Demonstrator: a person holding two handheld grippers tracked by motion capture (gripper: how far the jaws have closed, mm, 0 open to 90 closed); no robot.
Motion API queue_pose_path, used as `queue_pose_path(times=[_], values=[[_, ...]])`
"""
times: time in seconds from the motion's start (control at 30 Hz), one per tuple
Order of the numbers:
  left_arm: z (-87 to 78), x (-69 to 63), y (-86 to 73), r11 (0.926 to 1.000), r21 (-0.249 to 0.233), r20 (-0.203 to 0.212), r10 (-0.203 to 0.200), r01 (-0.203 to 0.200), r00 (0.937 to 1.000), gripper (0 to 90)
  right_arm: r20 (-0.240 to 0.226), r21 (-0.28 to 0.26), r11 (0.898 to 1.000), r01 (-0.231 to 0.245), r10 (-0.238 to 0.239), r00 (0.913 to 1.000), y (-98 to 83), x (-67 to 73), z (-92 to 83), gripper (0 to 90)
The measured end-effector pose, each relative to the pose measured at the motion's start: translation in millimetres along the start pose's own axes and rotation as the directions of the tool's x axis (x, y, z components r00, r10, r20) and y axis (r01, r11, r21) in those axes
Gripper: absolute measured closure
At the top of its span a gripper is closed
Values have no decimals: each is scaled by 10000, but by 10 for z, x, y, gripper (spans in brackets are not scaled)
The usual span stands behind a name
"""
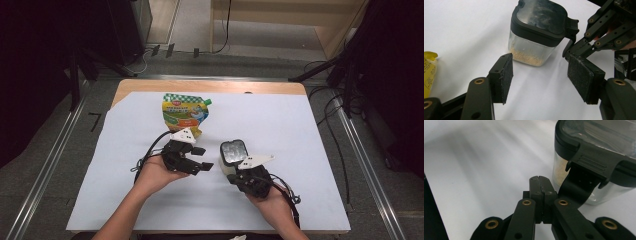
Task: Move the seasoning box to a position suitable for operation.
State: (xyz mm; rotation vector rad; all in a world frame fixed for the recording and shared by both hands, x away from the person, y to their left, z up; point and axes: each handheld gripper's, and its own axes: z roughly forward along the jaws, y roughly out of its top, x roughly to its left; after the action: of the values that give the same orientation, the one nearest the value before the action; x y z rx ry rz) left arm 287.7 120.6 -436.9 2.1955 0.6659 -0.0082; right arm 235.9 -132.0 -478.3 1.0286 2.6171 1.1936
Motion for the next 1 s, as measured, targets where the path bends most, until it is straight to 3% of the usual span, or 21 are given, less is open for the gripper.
queue_pose_path(times=[0.4,1.0], values=[[9,-19,12,9998,-79,-37,158,-158,9999,380,189,54,9994,-339,337,9993,-46,-106,-72,900],[19,-15,10,9998,-65,-15,176,-176,9998,375,313,-63,9929,-1187,1188,9924,-133,-420,-238,900]])
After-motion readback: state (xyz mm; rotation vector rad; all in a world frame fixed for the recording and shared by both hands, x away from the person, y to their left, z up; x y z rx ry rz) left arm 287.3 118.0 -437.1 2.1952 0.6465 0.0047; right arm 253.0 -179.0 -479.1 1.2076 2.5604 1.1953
